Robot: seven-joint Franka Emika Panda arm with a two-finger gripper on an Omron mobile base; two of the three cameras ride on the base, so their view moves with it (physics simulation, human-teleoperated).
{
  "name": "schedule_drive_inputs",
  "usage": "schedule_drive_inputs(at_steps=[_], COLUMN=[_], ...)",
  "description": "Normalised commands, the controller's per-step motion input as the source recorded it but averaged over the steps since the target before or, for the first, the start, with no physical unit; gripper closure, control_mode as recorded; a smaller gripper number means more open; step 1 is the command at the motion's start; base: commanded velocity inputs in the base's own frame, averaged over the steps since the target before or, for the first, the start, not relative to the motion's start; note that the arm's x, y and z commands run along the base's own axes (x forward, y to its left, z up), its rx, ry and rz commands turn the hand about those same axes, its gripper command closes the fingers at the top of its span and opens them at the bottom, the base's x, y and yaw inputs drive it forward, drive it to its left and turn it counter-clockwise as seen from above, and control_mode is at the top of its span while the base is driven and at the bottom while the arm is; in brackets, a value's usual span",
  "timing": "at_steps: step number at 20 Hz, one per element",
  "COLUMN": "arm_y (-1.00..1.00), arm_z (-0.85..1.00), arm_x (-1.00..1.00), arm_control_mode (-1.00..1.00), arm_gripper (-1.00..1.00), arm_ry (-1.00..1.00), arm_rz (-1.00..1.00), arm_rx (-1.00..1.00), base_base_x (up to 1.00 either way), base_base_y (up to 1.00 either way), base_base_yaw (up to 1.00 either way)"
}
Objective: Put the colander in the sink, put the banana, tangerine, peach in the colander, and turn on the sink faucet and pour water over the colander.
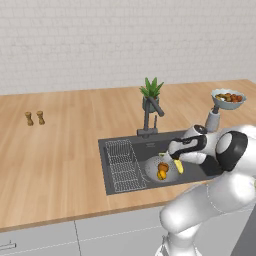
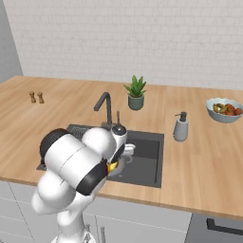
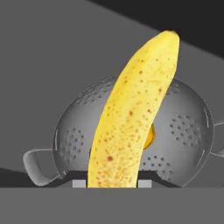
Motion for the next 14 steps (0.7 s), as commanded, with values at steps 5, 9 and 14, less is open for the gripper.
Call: schedule_drive_inputs(at_steps=[5,9,14], arm_y=[0.05,0.02,-0.18], arm_z=[-0.38,-0.31,-0.47], arm_x=[0.34,0.44,0.27], arm_control_mode=[-1.0,-1.0,-1.0], arm_gripper=[1.0,1.0,1.0], arm_ry=[0.09,0.17,0.09], arm_rz=[0.01,0.0,0.04], arm_rx=[0.08,0.05,0.09], base_base_x=[0.0,0.0,0.0], base_base_y=[0.0,0.0,0.0], base_base_yaw=[0.0,0.0,0.0])
